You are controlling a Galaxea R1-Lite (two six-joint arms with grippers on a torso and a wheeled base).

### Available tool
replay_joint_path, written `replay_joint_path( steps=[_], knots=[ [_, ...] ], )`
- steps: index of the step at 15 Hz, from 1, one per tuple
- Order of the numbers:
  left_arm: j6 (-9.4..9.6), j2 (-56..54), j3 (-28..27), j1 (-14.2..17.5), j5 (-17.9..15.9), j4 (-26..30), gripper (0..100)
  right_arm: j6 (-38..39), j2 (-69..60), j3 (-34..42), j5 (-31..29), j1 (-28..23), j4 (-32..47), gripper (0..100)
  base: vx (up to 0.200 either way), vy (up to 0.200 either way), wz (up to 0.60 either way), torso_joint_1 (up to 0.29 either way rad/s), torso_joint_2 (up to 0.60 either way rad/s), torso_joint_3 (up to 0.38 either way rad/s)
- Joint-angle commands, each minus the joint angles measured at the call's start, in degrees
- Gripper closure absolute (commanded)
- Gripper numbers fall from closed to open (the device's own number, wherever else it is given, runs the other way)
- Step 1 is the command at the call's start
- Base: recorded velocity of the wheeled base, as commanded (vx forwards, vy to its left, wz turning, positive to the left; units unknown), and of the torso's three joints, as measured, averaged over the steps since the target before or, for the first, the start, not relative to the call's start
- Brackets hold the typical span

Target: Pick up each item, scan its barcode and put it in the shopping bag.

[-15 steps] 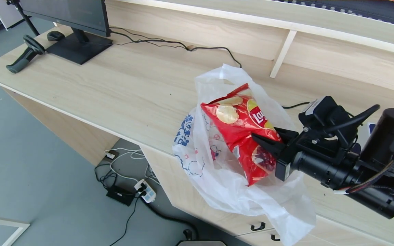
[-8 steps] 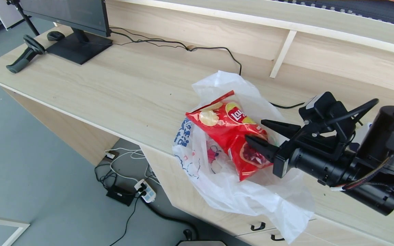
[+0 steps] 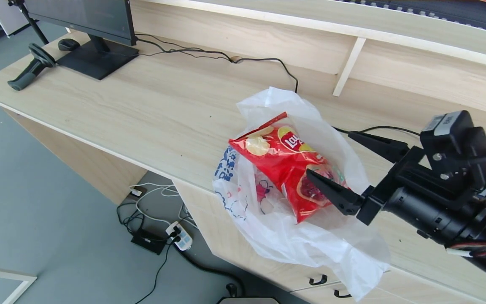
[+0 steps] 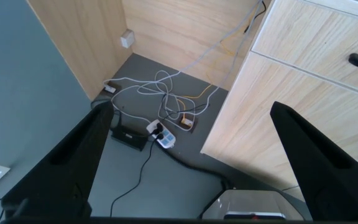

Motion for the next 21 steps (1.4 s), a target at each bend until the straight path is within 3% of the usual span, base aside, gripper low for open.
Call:
replay_joint_path(
  steps=[1,5,8,16,18,19,21],
  knots=[
    [-0.01,0.0,0.0,0.0,0.0,0.0,0,0.0,-5.4,3.8,0.1,1.9,-1.2,0,0.000,0.000,0.00,0.000,0.00,0.000],
    [-0.01,0.0,0.0,0.0,0.0,0.0,0,0.8,-9.3,7.5,0.8,0.9,-1.0,0,0.000,0.000,0.00,0.000,0.00,0.000],
    [-0.01,0.0,0.0,0.0,0.0,0.0,0,6.7,-10.3,8.3,1.2,0.7,-1.2,0,0.000,0.000,-0.60,0.002,0.00,0.001],
    [-0.01,0.0,0.0,0.0,0.0,0.0,0,6.9,-12.2,9.0,1.1,0.2,-1.2,0,0.000,0.000,-0.60,0.003,0.00,0.003],
    [-0.01,0.0,0.0,0.0,0.0,0.0,0,7.0,-13.8,9.3,-2.8,-3.5,-1.2,0,0.000,0.000,0.00,0.000,0.00,0.000],
    [-0.01,0.0,0.0,0.0,0.0,0.1,0,7.2,-14.8,9.1,-7.0,-7.9,-1.1,0,0.000,0.000,0.00,0.000,0.00,0.000],
    [-0.01,0.0,0.0,0.0,0.0,0.1,0,9.5,-18.2,9.3,-8.0,-14.9,-0.5,0,0.000,0.000,0.00,0.000,0.00,0.000]
  ],
)
